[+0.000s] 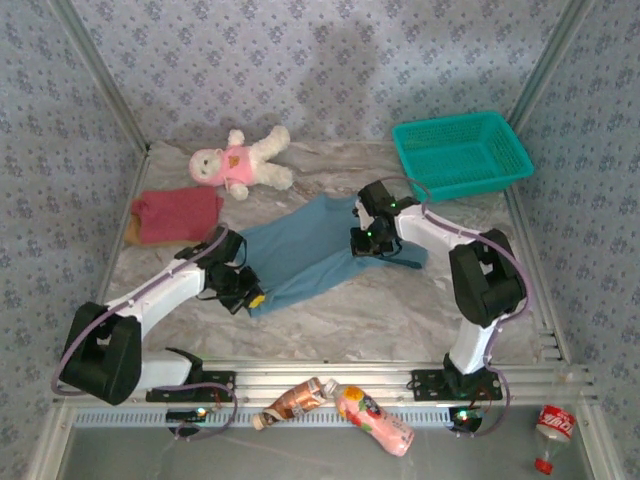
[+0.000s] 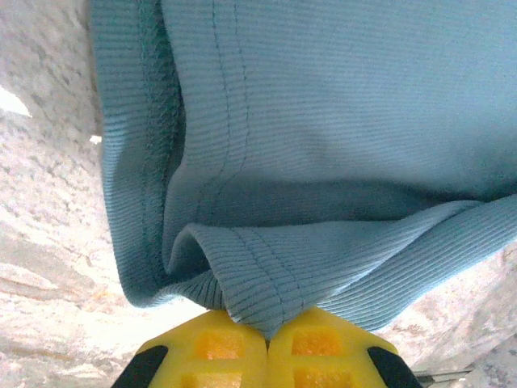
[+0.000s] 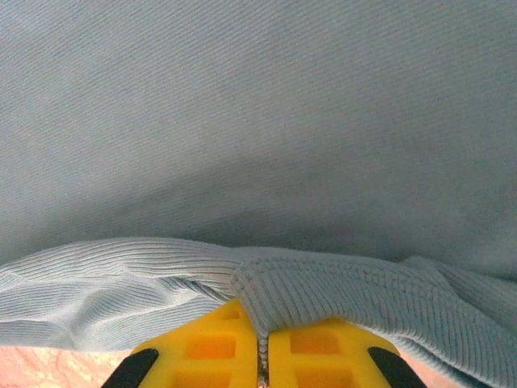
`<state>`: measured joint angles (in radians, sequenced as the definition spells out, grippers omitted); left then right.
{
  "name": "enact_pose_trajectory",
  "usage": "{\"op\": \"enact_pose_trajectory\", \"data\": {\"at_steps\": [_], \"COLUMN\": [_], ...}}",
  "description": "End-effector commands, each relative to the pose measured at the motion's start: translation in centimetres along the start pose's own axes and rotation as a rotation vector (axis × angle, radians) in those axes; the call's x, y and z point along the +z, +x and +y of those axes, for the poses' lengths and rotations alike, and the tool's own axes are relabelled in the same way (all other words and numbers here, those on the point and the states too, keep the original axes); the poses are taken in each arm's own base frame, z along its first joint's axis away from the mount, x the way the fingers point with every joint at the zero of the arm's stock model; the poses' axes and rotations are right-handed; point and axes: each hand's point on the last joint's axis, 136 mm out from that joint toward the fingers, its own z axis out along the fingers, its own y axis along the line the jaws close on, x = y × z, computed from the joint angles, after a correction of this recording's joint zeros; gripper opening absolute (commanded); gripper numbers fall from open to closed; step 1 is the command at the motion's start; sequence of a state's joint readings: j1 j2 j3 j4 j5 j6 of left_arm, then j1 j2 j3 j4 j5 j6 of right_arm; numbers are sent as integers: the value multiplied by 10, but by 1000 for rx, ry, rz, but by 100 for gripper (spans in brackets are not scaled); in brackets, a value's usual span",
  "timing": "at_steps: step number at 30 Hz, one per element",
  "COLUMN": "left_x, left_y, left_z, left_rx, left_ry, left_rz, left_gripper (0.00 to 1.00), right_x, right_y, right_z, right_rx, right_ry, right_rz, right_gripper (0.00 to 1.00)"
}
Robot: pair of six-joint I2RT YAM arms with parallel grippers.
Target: Fold and stack the tank tops
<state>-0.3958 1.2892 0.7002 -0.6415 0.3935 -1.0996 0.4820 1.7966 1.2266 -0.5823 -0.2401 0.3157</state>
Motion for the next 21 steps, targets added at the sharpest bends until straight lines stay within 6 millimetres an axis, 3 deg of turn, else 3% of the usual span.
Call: {"op": "enact_pose_trajectory", "data": {"at_steps": [1,8,14,21], "left_x": [5,-1,-24,-33], "left_y": [-8,-25,-28,-9], "left_z": [4,8,12,-1], "left_rx": [-5,-25,-24,46], "left_ry": [-14,-63,-96,-60], "left_rz": [-8,-83,-153,-128], "left_gripper": [6,34,43,47], "right_x": [8,24,32,31], "right_y": [-14,-31,-48,-52], "right_z": [5,2,2,-2], "right_rx": [-15,4,7,6], "right_ry": [-27,-18,-18,-24], "right_rz": [-20,-37,-63,-63], "right_gripper": [10,16,17,24]}}
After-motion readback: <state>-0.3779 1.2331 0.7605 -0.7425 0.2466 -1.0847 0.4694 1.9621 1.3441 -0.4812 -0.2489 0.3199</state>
